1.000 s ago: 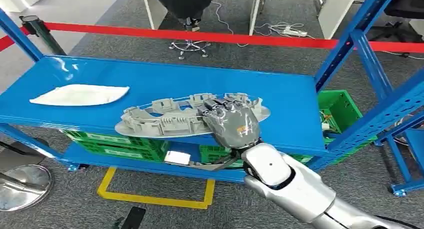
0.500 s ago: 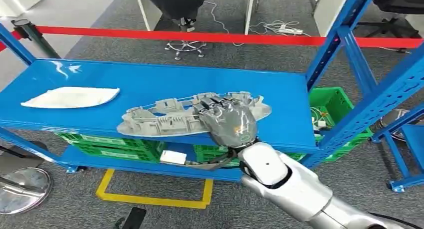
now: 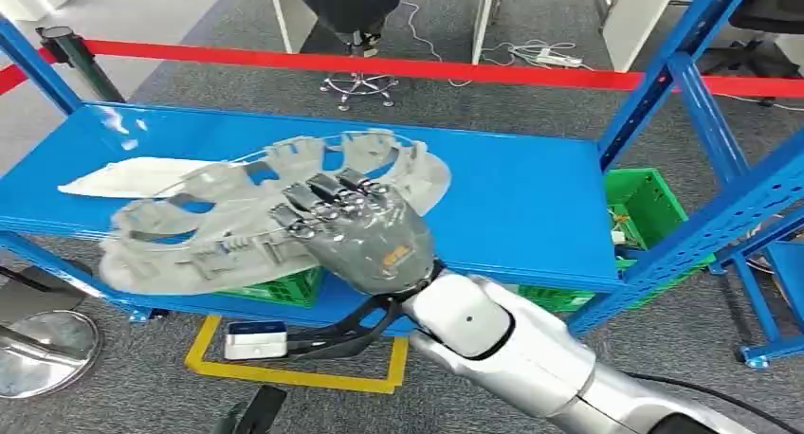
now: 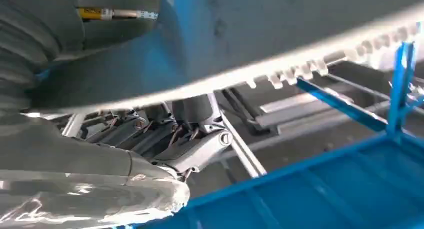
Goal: Take the parts from the cabinet and place them on the table.
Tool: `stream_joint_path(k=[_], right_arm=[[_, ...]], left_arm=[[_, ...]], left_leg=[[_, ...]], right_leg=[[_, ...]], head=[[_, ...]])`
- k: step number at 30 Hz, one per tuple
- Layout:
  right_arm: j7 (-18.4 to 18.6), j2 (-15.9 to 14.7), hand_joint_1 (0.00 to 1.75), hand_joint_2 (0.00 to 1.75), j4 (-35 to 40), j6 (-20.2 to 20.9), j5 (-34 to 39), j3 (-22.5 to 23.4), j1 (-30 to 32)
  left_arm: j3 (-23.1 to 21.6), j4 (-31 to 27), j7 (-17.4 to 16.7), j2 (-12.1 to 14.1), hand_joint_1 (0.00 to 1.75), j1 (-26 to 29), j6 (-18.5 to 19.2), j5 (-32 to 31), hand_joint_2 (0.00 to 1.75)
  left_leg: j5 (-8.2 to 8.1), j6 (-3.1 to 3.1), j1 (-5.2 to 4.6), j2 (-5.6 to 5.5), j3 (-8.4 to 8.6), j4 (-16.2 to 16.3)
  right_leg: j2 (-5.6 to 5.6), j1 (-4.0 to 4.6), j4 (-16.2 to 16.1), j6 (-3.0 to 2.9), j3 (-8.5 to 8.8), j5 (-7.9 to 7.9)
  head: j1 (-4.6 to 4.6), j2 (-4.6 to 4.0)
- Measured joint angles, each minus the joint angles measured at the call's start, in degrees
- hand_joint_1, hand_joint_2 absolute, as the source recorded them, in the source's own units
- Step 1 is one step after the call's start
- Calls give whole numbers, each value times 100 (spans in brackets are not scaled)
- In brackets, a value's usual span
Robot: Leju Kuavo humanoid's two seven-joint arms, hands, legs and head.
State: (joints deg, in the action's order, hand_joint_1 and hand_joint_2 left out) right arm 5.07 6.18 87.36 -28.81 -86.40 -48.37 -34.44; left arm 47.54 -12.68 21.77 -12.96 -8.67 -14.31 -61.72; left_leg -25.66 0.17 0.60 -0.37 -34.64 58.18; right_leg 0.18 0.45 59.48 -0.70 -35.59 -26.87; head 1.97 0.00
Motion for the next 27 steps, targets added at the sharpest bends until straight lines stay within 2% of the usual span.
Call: stream_joint_path(k=[1, 3, 4, 5, 6, 8, 9, 10, 11, 12, 14, 15, 16, 17, 19, 20, 21, 22, 23, 24, 25, 26, 27], right_arm=[[9, 24, 175, 175, 11, 0, 4, -22, -32], [28, 42, 175, 175, 11, 0, 17, -48, -36], [35, 50, 175, 175, 13, 0, 20, -57, -45], [42, 74, 175, 175, 11, 0, 17, -57, -51], [44, 83, 175, 175, 11, 0, 17, -61, -58], [52, 112, 175, 175, 11, -2, 44, -66, -68], [55, 116, 175, 175, 11, -2, 50, -79, -62], [59, 116, 175, 175, 11, -2, 61, -94, -55], [65, 116, 175, 175, 9, -2, 83, -107, -42], [72, 118, 175, 175, 9, -2, 112, -118, -38], [76, 118, 175, 175, 9, -2, 149, -147, -31], [79, 129, 175, 175, 9, -2, 173, -166, -29], [90, 136, 175, 175, 9, -2, 190, -168, -44], [94, 151, 175, 175, 9, -2, 210, -171, -54], [105, 151, 175, 175, 9, -4, 260, -171, -50], [109, 151, 175, 175, 7, -9, 286, -168, -51], [109, 151, 175, 175, 7, -11, 306, -166, -53], [111, 151, 175, 175, 2, -20, 325, -160, -55], [109, 151, 175, 175, 0, -31, 341, -158, -53], [109, 151, 175, 175, -11, -35, 350, -158, -47], [109, 151, 175, 175, -26, -35, 365, -158, -34], [109, 149, 175, 175, -48, -37, 395, -155, -19], [111, 149, 175, 175, -61, -37, 418, -151, -10]], left_arm=[[0, 0, -9, 0, 0, -4, -29, 11, 175], [0, 0, -35, -7, 0, 5, -81, 55, 175], [0, 0, -42, -15, 0, 1, -112, 61, 175], [0, 0, -72, -13, 0, -1, -142, 61, 175], [0, 0, -101, -13, 0, 1, -188, 61, 175], [0, 0, -225, -11, 0, 4, -313, 70, 175], [0, 0, -269, -11, 0, 10, -380, 89, 175], [2, 0, -297, -11, 0, 16, -446, 103, 175], [2, 0, -319, -13, 0, 24, -496, 103, 175], [2, 0, -330, -13, 0, 26, -538, 103, 175], [2, 0, -334, -13, 0, 19, -582, 103, 175], [2, 0, -337, -15, 0, 14, -597, 103, 175], [2, 2, -337, -37, 0, 5, -606, 105, 175], [2, 2, -350, -28, 0, -4, -634, 107, 175], [2, 2, -372, -42, 0, 31, -665, 114, 175], [2, 2, -385, -48, 0, 38, -684, 116, 175], [4, 0, -398, -48, 0, 31, -704, 116, 175], [4, 2, -404, -52, 0, 15, -750, 122, 175], [4, 0, -418, -59, 0, 6, -776, 122, 175], [4, 0, -424, -72, 0, 7, -798, 140, 175], [4, 0, -424, -72, 0, 16, -820, 155, 175], [4, 2, -424, -74, 0, 26, -831, 177, 175], [4, 2, -424, -76, 0, 34, -837, 181, 175]], left_leg=[[-1, -48, -16, -2, -29, 15], [20, -112, 11, 2, -21, -13], [32, -153, 9, 2, -12, -34], [-26, -169, 25, -2, -25, 14], [-152, -196, 8, 7, -75, 142], [-585, -230, 18, 8, -404, 900], [-743, -247, 19, 8, -588, 1301], [-803, -263, 18, 8, -721, 1568], [-710, -274, 20, 9, -723, 1576], [-498, -284, 31, 10, -621, 1345], [0, -304, 61, 13, -206, 491], [-5, -312, 68, 6, -64, 212], [-40, -295, 53, 6, -38, 118], [-53, -207, 59, -1, -80, 136], [-55, -159, 30, -4, -91, 133], [-33, -109, 60, 3, -89, 108], [-27, -88, 61, 11, -82, 106], [-20, -46, 59, 14, -83, 107], [-17, -20, 52, 15, -91, 107], [-16, -10, 43, 18, -97, 107], [-12, -3, 33, 24, -102, 108], [-8, 4, 22, 25, -102, 108], [-6, 7, 9, 25, -102, 108]], right_leg=[[8, 6, -92, -1, 73, 3], [27, 30, -75, -9, 60, 7], [28, 24, -104, -42, 66, 31], [12, -42, -194, -60, 114, 82], [12, -36, -227, -79, 135, 92], [8, -36, -220, -101, 136, 92], [8, -33, -213, -107, 136, 88], [8, -31, -203, -111, 135, 83], [8, -33, -191, -108, 136, 73], [11, -37, -172, -99, 135, 57], [16, -51, -110, -56, 136, 11], [16, -50, -77, -20, 122, -15], [27, 8, -14, 4, 63, -26], [31, 8, -10, 23, 20, -13], [27, -5, -18, 50, 23, 2], [30, -11, 5, 77, 11, -22], [26, -18, 83, 107, -57, -108], [10, -22, 362, 140, -173, -302], [11, -35, 794, 157, -362, -513], [11, -40, 1227, 166, -561, -696], [11, -40, 1572, 167, -725, -814], [11, -40, 1704, 154, -784, -809], [12, -39, 1537, 125, -690, -658]], head=[[11, 0], [0, 0], [9, 0], [4, 0], [-11, 0], [-24, 0], [-17, 0], [-22, 0], [-20, 0], [-22, 0], [-20, 0], [-22, 0], [-48, 0], [-39, 0], [-11, 0], [-20, 0], [-13, 0], [35, 0], [42, 0], [37, 0], [44, 0], [37, 0], [42, 0]])
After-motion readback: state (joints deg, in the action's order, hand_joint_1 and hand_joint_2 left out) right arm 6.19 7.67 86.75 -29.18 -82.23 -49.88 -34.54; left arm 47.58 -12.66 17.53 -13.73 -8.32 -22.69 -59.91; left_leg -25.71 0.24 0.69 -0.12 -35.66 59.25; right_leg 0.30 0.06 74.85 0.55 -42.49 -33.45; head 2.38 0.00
